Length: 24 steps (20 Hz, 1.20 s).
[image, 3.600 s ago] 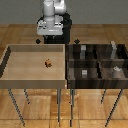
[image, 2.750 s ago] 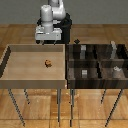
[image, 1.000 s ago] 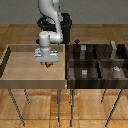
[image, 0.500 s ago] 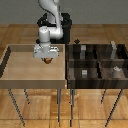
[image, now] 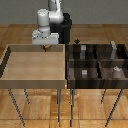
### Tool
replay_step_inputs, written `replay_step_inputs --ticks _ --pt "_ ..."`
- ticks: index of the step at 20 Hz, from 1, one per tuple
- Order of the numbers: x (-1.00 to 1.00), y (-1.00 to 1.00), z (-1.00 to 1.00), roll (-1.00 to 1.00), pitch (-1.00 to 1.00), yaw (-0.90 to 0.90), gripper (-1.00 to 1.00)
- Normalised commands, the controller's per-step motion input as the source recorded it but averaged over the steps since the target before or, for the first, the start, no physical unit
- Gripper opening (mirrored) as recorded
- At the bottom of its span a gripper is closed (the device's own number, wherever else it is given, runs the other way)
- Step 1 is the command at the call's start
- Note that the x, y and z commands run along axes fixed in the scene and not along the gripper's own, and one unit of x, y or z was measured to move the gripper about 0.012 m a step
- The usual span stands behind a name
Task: Place the loaf of bread into the appropriate compartment.
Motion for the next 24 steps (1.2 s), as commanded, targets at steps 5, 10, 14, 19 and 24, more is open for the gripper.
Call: replay_step_inputs --ticks 5,10,14,19,24 --pt "0.0 0.8 0.0 0.0 0.0 0.0 -1.0" --pt "0.0 1.0 0.0 0.0 0.0 0.0 -1.0" --pt "0.0 1.0 0.0 0.0 0.0 0.0 -1.0" --pt "0.0 1.0 0.0 0.0 0.0 0.0 -1.0" --pt "0.07 1.0 0.0 0.0 0.0 0.0 -1.0"
